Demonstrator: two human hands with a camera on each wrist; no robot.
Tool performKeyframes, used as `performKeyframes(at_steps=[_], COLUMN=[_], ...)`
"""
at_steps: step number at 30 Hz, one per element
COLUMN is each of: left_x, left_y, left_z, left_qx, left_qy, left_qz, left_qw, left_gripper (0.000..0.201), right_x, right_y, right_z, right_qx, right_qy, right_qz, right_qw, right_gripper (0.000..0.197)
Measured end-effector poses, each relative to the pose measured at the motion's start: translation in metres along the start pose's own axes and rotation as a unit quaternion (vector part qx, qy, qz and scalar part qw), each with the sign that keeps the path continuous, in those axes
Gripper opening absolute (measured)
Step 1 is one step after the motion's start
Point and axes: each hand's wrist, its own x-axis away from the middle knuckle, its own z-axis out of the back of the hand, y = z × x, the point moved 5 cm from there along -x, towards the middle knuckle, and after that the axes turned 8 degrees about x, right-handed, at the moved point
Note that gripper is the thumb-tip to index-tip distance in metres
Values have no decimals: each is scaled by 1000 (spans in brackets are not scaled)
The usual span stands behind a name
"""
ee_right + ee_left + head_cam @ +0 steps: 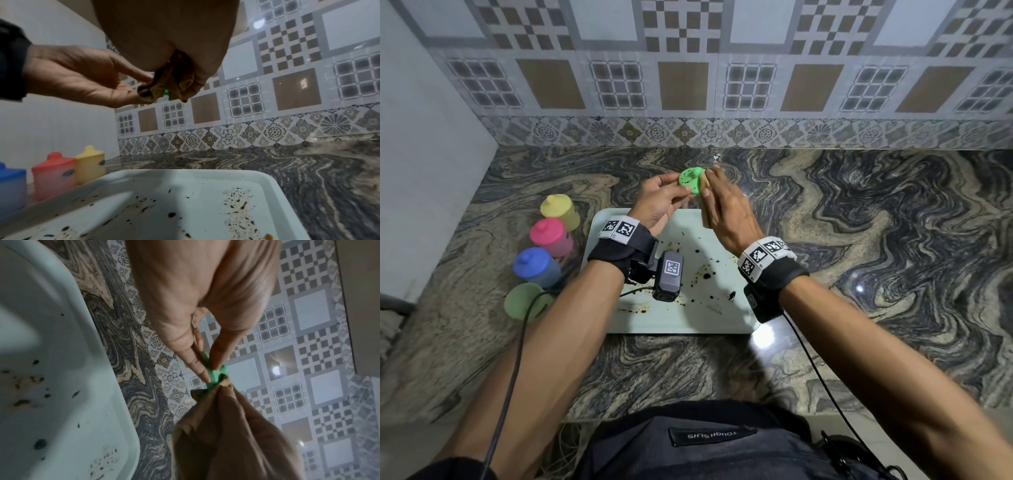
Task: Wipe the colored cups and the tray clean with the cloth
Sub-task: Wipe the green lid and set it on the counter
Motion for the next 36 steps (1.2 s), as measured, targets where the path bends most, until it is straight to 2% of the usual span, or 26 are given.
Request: performKeyframes(at_steps=[6, 11, 13, 17, 20, 25, 28, 30, 36], left_x=[2, 6, 7, 5, 7, 10, 12, 13, 12], left_y=[11, 16, 14, 3, -5, -1, 12, 19, 13], left_z=[-4, -5, -6, -7, -17, -17, -11, -10, -4], left_qx=[-43, -94, -69, -28, -32, -75, -103, -109, 15], left_qy=[-17, -114, -89, 28, 31, -25, -100, -125, 14], left_qz=[-4, 46, 32, -42, -39, -3, 31, 37, -38], left_qw=[999, 988, 993, 998, 998, 997, 989, 985, 999], left_gripper=[27, 34, 33, 33, 36, 47, 43, 39, 28], right_x=[-3, -6, -5, -5, -2, -2, 1, 0, -4], right_y=[-2, 7, 6, 1, -2, 0, -3, -6, -19], right_z=[0, 11, 12, 7, 1, -1, 9, 13, 17], right_qx=[-28, -64, -75, -87, -87, -68, -86, -95, -123], right_qy=[9, 23, 32, 77, 98, 69, 35, 24, 42], right_qz=[3, -30, -40, -44, -30, -22, 4, 3, -11], right_qw=[1000, 997, 996, 992, 991, 995, 996, 995, 992], right_gripper=[47, 39, 39, 33, 29, 40, 40, 41, 49])
